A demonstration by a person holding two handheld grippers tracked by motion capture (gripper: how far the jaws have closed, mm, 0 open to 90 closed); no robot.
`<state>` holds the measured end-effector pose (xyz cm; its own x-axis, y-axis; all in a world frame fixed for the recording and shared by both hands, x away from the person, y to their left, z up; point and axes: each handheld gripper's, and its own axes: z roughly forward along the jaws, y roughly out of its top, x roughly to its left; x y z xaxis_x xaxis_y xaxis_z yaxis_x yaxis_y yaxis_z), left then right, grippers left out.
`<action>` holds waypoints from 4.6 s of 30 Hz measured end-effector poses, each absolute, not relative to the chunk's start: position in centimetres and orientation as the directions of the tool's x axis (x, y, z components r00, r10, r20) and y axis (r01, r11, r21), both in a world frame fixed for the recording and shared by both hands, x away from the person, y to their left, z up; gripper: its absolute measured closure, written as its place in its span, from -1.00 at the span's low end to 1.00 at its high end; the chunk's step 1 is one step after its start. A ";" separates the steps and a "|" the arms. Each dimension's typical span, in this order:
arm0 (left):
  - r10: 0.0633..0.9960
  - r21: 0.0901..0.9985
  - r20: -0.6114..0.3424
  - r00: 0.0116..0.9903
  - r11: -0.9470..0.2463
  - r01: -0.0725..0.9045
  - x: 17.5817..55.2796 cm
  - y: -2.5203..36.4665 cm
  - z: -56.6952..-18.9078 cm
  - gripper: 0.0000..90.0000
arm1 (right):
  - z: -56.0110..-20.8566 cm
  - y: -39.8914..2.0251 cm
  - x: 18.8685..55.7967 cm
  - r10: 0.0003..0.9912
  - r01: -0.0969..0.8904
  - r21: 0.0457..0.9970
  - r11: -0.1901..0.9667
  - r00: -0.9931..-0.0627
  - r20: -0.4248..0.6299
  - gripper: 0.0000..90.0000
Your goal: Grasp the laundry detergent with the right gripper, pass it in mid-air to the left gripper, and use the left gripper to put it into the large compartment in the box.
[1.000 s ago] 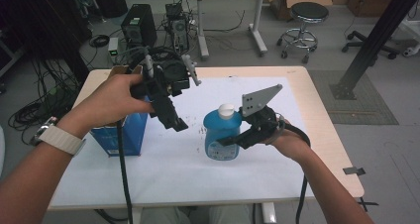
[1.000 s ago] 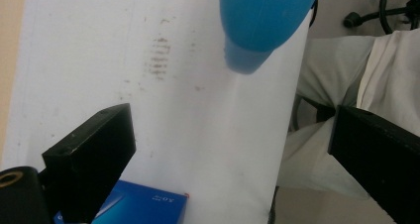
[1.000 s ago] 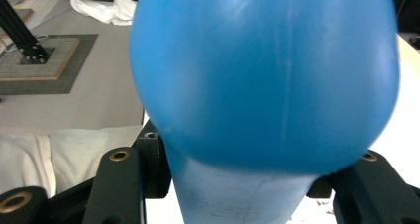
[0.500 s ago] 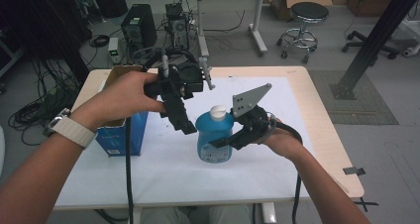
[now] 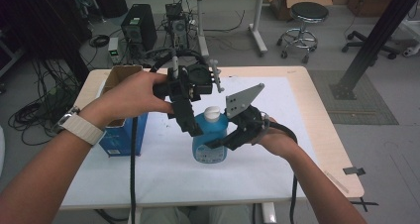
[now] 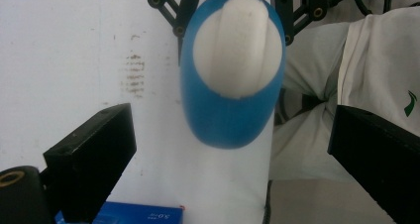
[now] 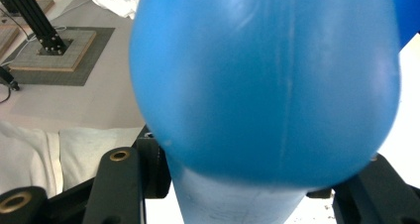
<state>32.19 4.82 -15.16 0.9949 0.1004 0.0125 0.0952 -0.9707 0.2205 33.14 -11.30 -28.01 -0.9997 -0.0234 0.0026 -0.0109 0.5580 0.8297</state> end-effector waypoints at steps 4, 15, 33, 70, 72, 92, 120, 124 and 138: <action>0.088 0.213 0.009 0.996 -0.974 0.084 32.1 4.4 -15.2 -0.89 | -28.1 -11.1 33.1 -0.025 -0.009 0.830 0.557 -1.000 0.006 -0.02; 0.073 0.201 0.010 0.997 -0.977 0.069 31.8 3.3 -15.4 -0.88 | -27.8 -10.9 33.1 -0.031 -0.017 0.834 0.552 -1.000 0.000 -0.02; 0.069 0.172 0.003 0.998 -0.983 0.067 32.2 2.1 -16.9 -0.85 | -27.7 -10.8 33.1 -0.038 -0.022 0.835 0.550 -0.999 -0.002 -0.02; 0.036 0.161 -0.013 0.999 -0.986 0.037 32.2 1.5 -17.9 -0.36 | -27.4 -11.3 32.9 -0.037 -0.029 0.836 0.548 -0.999 -0.010 -0.02; 0.034 0.161 -0.013 0.999 -0.986 0.035 32.2 1.5 -17.8 -0.36 | -27.4 -11.2 32.9 -0.038 -0.030 0.836 0.548 -0.999 -0.011 -0.02; 0.036 0.167 0.002 0.999 -0.985 0.035 32.2 1.7 -17.9 -0.19 | -27.4 -11.1 32.8 -0.046 -0.039 0.833 0.552 -0.999 -0.017 -0.02; 0.061 0.152 0.070 0.996 -0.987 0.050 31.4 2.0 -17.8 -0.15 | -27.5 -13.2 32.6 0.009 0.007 0.811 0.584 -1.000 0.002 -0.45; 0.091 0.141 0.078 0.993 -0.987 0.079 31.3 2.3 -17.6 -0.15 | -28.0 -15.1 33.0 0.100 0.056 0.765 0.641 -0.995 -0.011 -0.65; 0.391 0.194 0.110 0.914 -0.910 0.366 32.1 4.8 -14.7 -0.15 | -27.8 -20.6 33.9 0.287 0.201 0.667 0.717 -0.958 -0.020 -0.80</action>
<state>32.11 4.77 -14.66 0.9138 0.3910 0.1103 0.3661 -0.9102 0.1938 33.90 -20.61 -27.82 -0.9576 0.2874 -0.0199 0.2015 0.7174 0.6669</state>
